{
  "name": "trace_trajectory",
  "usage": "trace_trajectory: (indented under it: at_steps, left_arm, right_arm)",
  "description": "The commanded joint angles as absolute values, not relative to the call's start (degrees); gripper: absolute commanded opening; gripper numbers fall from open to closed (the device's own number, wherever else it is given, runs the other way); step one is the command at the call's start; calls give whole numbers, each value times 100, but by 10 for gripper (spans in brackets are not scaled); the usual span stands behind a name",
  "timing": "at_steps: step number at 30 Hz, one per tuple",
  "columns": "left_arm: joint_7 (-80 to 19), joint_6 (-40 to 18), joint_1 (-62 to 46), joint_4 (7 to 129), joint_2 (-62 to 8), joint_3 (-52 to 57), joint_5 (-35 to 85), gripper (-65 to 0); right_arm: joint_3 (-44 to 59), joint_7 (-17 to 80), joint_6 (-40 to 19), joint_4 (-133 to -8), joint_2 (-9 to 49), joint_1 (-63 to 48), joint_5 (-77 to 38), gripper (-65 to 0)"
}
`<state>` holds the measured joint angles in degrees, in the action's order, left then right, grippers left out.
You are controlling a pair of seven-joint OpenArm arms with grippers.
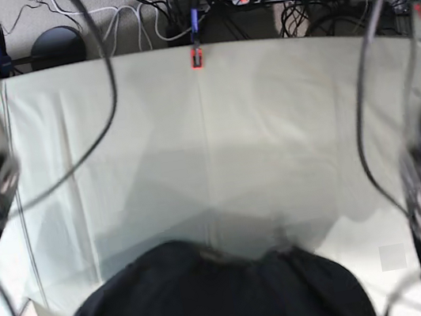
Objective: Layout the t-shirt on the table in an organized manner, then fold the t-shirt properly
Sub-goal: 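Lift the shirt with both grippers and swing it over the table, then lay the shirt flat, holding its edge taut between both grippers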
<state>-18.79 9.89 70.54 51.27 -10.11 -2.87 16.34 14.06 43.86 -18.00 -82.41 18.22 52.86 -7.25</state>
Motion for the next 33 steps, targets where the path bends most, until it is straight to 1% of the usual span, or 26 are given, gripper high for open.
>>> trace_trajectory:
  at_steps: [1,4,7,9,11,15,18,21,26,29,33]
  left_arm:
    - [-1675,989,7424,5165,-971,-347,1587,-650]
    - [-1675,989,7500,5314,-954,-514,1587,-650]
    - [-1736,989,7451,5710,-971,-532,1587,-650]
    - [-1745,989,7125,5956,-998,-488,1552,-650]
    - [-1789,989,6695,6466,-1086,-462,1525,-650]
    - [-2264,989,5596,7380,-1358,-224,1578,-650]
    - [-2334,989,4497,7987,-1376,75,1578,-650]
    - [-2325,989,3275,8488,-1508,312,1587,-650]
    - [-2316,989,1393,9024,-1499,936,1596,-650]
    - [-2308,989,400,9332,-1455,1455,1657,-650]
    - [-2308,989,-620,9675,-1385,2053,2290,-650]
  right_arm:
    - [1420,4180,-1754,-8233,1947,5596,-716,-650]
    - [1420,4057,-1754,-8136,1982,5701,-716,-650]
    - [1429,4119,-1754,-8338,1982,5640,-725,-650]
    - [1446,4119,-1754,-8479,1982,5376,-725,-650]
    - [1455,4127,-1754,-8804,1982,5007,-725,-650]
    - [1464,4127,-1754,-9446,1930,4040,-725,-650]
    - [1481,4101,-1754,-9868,1763,3213,-734,-650]
    - [1736,4066,-1789,-10255,1596,2264,-752,-650]
    - [2211,4119,-2484,-10615,1226,1015,-831,-650]
    - [2457,4110,-2730,-10818,1033,224,-831,-650]
    - [2545,4066,-3187,-11064,804,-769,-831,-650]
